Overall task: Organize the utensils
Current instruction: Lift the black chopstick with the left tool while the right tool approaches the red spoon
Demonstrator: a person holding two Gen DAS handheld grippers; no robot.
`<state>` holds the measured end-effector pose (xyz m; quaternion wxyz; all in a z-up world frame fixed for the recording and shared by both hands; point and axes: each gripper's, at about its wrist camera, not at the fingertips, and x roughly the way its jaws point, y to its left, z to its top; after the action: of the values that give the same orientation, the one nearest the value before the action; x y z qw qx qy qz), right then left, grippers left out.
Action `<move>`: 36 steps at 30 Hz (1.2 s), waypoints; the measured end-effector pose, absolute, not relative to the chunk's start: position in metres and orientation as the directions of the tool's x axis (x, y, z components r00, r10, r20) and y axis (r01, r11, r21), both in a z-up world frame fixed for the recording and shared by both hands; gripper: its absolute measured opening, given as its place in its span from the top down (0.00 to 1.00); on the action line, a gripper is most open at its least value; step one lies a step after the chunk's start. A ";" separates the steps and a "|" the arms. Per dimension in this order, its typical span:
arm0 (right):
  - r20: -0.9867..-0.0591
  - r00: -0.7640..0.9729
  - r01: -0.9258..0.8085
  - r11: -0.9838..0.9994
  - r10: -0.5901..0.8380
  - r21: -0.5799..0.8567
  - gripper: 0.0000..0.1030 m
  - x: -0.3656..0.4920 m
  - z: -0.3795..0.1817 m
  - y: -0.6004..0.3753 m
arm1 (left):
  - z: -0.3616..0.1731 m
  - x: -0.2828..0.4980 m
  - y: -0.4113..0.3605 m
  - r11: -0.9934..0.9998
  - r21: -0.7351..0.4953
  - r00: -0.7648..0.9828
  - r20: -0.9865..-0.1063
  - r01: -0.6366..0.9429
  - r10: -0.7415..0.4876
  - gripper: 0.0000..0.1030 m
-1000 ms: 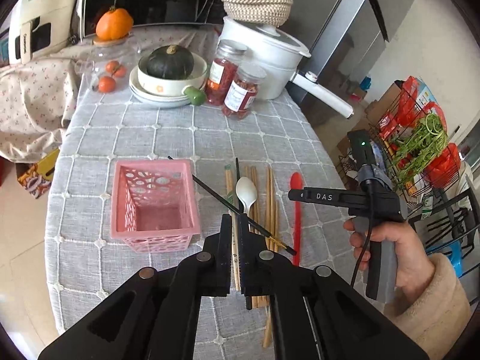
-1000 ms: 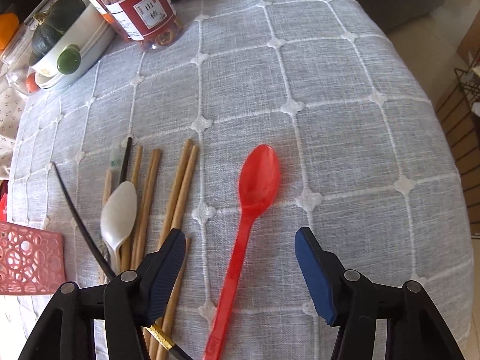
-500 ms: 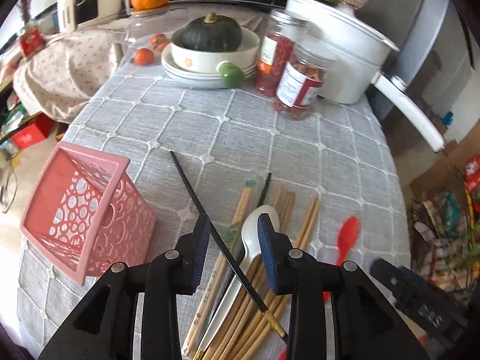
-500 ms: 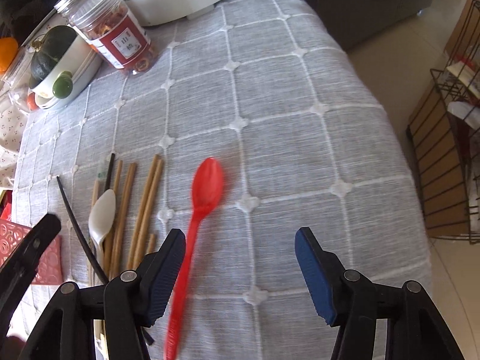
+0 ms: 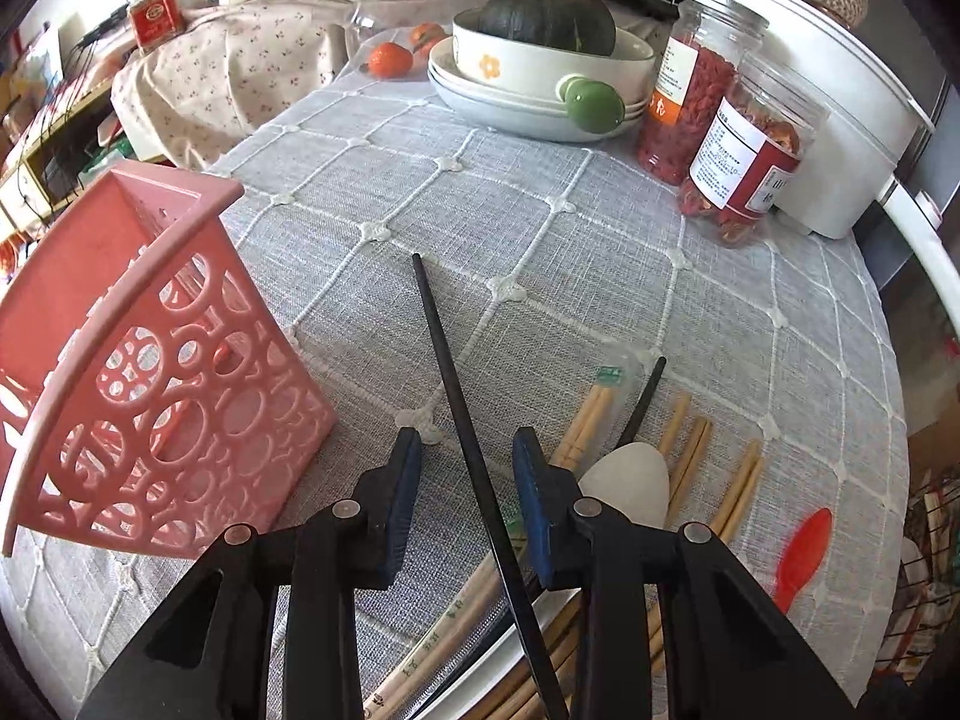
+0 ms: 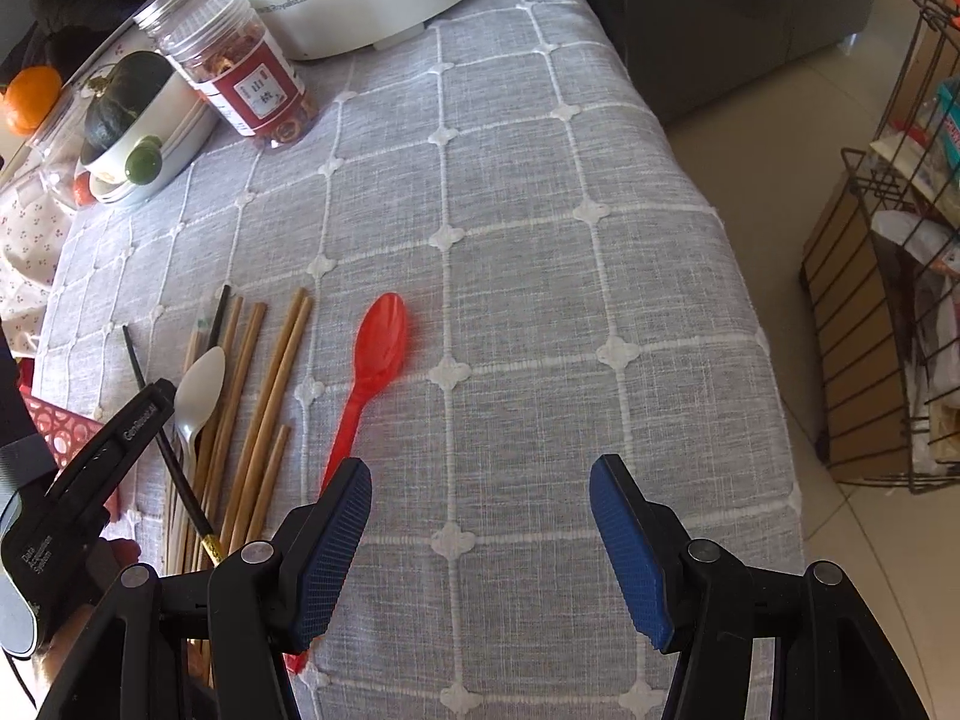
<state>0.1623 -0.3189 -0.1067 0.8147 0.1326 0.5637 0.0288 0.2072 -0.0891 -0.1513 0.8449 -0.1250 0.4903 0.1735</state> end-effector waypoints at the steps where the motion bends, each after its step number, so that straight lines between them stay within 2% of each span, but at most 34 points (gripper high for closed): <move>1: -0.910 0.365 0.100 0.964 0.196 0.248 0.36 0.162 -0.106 -0.318 | -0.151 0.207 -0.089 0.916 -0.047 0.464 -0.872 -0.398 0.157 0.76; 3: -0.910 0.366 0.102 0.964 0.194 0.246 0.36 0.162 -0.106 -0.318 | -0.150 0.208 -0.091 0.934 -0.056 0.471 -0.873 -0.353 0.125 0.88; 5: -0.910 0.366 0.105 0.964 0.192 0.246 0.36 0.163 -0.106 -0.318 | -0.150 0.208 -0.090 0.951 -0.079 0.474 -0.878 -0.297 0.075 0.94; 12: -0.914 0.361 0.106 0.966 0.185 0.238 0.36 0.165 -0.108 -0.316 | -0.143 0.203 -0.091 0.983 -0.151 0.457 -0.885 -0.106 -0.087 0.95; 20: -0.912 0.357 0.120 0.958 0.204 0.262 0.36 0.171 -0.112 -0.314 | -0.097 0.179 -0.093 0.975 -0.220 0.502 -0.839 0.042 -0.211 0.95; 30: -0.911 0.339 0.139 0.945 0.236 0.297 0.36 0.199 -0.131 -0.287 | -0.027 0.127 -0.057 0.930 -0.294 0.622 -0.691 0.222 -0.367 0.95; 36: -0.930 0.322 0.131 0.965 0.177 0.229 0.39 0.213 -0.151 -0.269 | -0.016 0.116 -0.018 0.911 -0.345 0.672 -0.621 0.227 -0.403 0.95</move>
<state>0.2134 -0.2693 -0.1508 0.8021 0.1323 0.5822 0.0144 0.1158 -0.0183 -0.0165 0.9063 -0.1204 0.3659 -0.1736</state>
